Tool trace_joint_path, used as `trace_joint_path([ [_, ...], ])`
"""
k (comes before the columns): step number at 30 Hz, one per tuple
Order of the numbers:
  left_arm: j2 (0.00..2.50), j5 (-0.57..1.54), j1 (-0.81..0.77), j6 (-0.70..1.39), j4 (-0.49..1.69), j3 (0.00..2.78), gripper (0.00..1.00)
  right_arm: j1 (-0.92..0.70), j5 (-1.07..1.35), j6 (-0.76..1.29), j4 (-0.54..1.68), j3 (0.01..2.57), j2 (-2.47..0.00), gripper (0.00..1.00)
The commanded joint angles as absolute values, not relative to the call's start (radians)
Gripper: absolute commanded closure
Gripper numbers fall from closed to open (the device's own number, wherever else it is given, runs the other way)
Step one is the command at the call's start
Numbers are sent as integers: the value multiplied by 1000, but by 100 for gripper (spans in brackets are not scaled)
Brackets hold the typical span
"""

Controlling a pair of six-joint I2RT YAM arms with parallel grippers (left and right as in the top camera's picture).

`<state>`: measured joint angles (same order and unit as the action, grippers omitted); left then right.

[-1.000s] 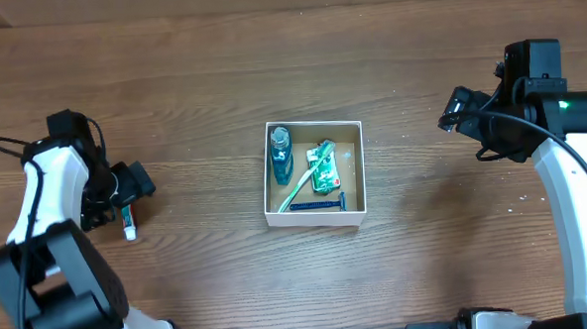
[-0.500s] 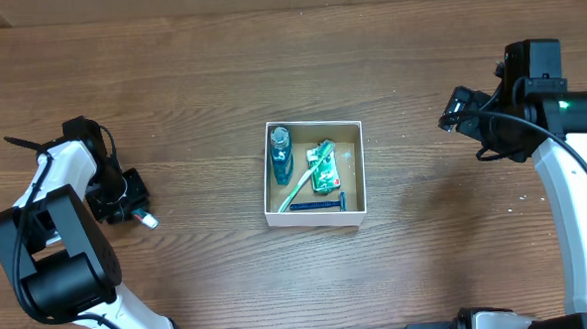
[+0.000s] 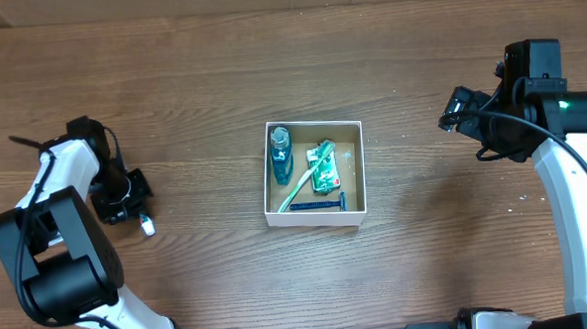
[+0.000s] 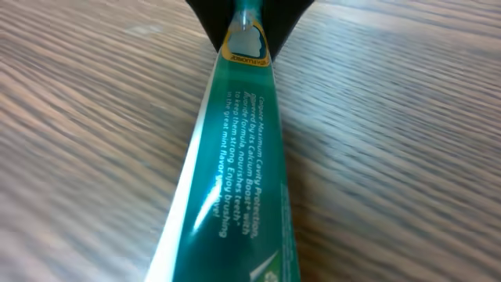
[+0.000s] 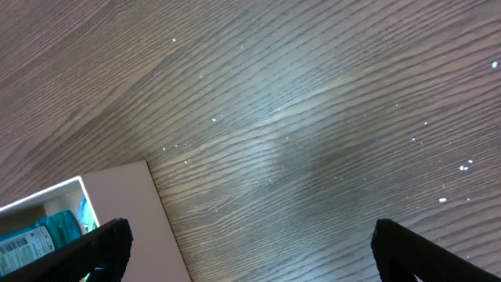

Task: Pack container
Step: 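Grasp the toothpaste tube with the left gripper, then lower the toothpaste tube into the box and release it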

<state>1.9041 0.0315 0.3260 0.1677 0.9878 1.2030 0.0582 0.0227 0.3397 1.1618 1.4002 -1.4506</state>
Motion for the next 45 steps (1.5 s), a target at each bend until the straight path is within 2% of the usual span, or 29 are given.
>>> trace_joint_path([
  [1, 1674, 65, 209, 122, 990, 1208, 96, 60, 28, 336, 1153, 1402, -1452, 0],
  [5, 1422, 64, -44, 14, 965, 1208, 96, 60, 28, 337, 1142, 1402, -1478, 0],
  [8, 1329, 16, -235, -64, 923, 1208, 96, 60, 29, 338, 1147, 1402, -1501, 0],
  [11, 1309, -10, -452, -113, 855, 1208, 96, 60, 29, 341, 1147, 1401, -1508, 0],
  [15, 1365, -11, -639, -167, 780, 1208, 96, 60, 29, 341, 1148, 1402, -1508, 0],
  [19, 1462, -10, -710, -176, 742, 1208, 96, 60, 28, 341, 1151, 1401, -1508, 0],
  [29, 1738, 4, -713, -175, 745, 1208, 96, 60, 29, 340, 1154, 1402, -1508, 0],
  [30, 1749, 4, -713, -175, 748, 1208, 88, 60, 29, 340, 1155, 1402, -1508, 0],
  [32, 1752, 4, -713, -175, 748, 1208, 58, 60, 29, 340, 1154, 1402, -1508, 0],
  [34, 1749, -4, -713, -175, 756, 1222, 42, 60, 29, 340, 1154, 1401, -1508, 0],
  [36, 1748, -4, -713, -175, 783, 1267, 32, 60, 28, 340, 1154, 1401, -1508, 0],
  [40, 1739, -4, -714, -167, 897, 1428, 27, 60, 28, 340, 1143, 1402, -1508, 0],
  [44, 1729, -12, -714, -167, 1059, 1641, 27, 60, 28, 336, 1124, 1402, -1508, 0],
  [45, 1726, -19, -714, -163, 1102, 1695, 23, 60, 28, 324, 1119, 1404, -1508, 0],
])
